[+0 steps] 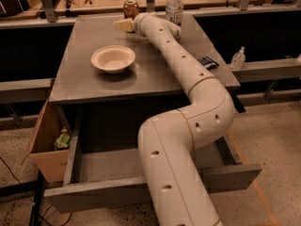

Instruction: Place orange can into top drawer

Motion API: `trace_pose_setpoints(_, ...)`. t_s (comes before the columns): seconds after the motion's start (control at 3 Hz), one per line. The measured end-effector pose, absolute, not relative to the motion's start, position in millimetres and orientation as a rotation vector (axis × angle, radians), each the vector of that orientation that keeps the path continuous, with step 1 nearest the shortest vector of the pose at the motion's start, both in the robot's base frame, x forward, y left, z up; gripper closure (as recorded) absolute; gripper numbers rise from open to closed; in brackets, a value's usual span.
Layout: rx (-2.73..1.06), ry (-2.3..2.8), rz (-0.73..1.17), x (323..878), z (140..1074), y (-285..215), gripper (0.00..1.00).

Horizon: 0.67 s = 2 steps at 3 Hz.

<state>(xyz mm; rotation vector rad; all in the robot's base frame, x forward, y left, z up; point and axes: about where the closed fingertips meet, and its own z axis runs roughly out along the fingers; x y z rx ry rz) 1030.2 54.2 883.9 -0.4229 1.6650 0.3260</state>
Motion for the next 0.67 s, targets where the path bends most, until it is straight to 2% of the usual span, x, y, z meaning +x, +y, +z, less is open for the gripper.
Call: trace_pose_setpoints(0.67,-0.413,1.59,0.362,1035,892,73,0.49)
